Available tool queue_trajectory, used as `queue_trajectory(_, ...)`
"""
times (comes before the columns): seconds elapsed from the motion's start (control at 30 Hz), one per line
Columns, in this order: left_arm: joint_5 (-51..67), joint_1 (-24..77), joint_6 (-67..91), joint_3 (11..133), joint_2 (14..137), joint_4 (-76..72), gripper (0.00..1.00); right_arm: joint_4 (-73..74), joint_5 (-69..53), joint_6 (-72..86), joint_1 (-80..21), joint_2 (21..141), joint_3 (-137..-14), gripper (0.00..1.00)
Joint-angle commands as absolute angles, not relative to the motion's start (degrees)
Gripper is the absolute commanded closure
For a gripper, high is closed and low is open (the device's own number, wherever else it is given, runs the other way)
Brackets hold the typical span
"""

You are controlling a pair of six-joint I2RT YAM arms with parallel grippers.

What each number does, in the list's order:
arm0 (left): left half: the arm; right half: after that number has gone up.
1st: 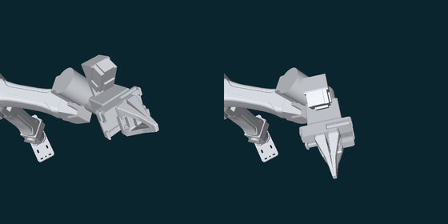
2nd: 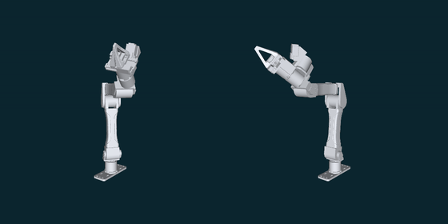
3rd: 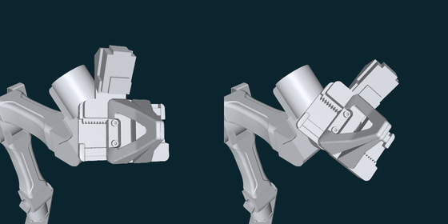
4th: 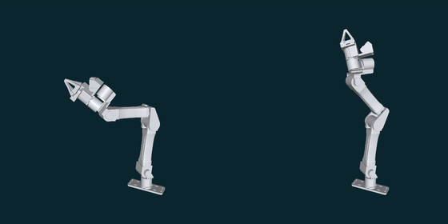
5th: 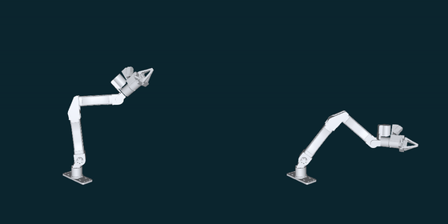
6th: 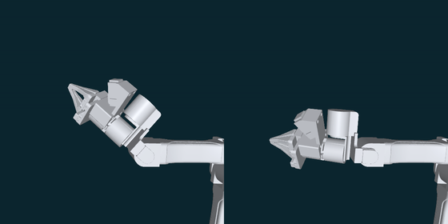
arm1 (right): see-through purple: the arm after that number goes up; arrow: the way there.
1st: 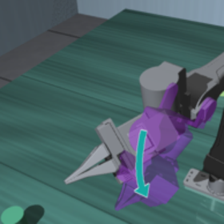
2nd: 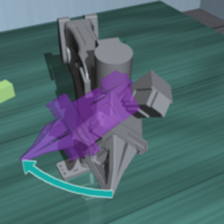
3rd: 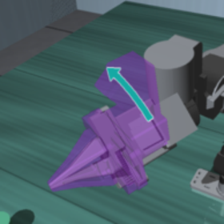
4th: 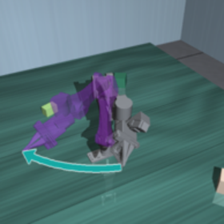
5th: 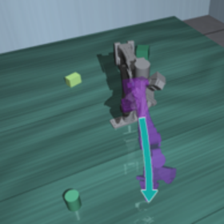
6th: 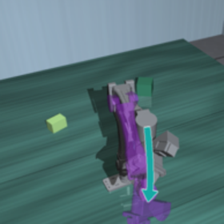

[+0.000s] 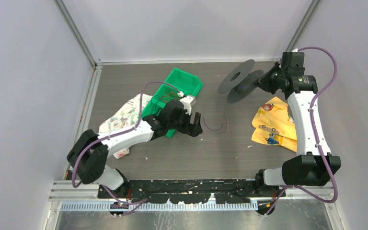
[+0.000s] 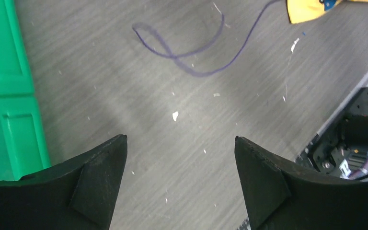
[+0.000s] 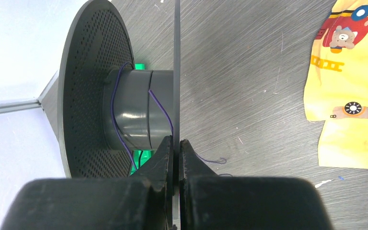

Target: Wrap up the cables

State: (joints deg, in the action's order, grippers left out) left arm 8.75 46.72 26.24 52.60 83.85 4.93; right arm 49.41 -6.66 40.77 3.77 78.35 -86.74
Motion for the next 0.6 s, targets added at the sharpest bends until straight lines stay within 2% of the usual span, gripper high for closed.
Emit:
queue_trajectory(0.0,3.7,47.7,23.3,57.3,87.6,1.3,0.17,44.5,-9.3,42.4,4.0,75.9,-88.7,0.99)
queue_trajectory(0.13,0.7,47.7,27.9,62.4,91.6,1.2,0.18,44.6,-9.4,42.4,4.0,75.7,-88.5,1.0)
queue_trajectory(0.3,1.1,47.7,36.5,69.8,96.8,8.3,0.19,44.7,-9.4,42.4,4.0,75.3,-88.8,0.99)
queue_trajectory(0.57,1.4,48.2,39.2,76.7,103.9,18.3,0.27,44.3,-10.1,42.8,4.0,75.0,-87.8,1.0)
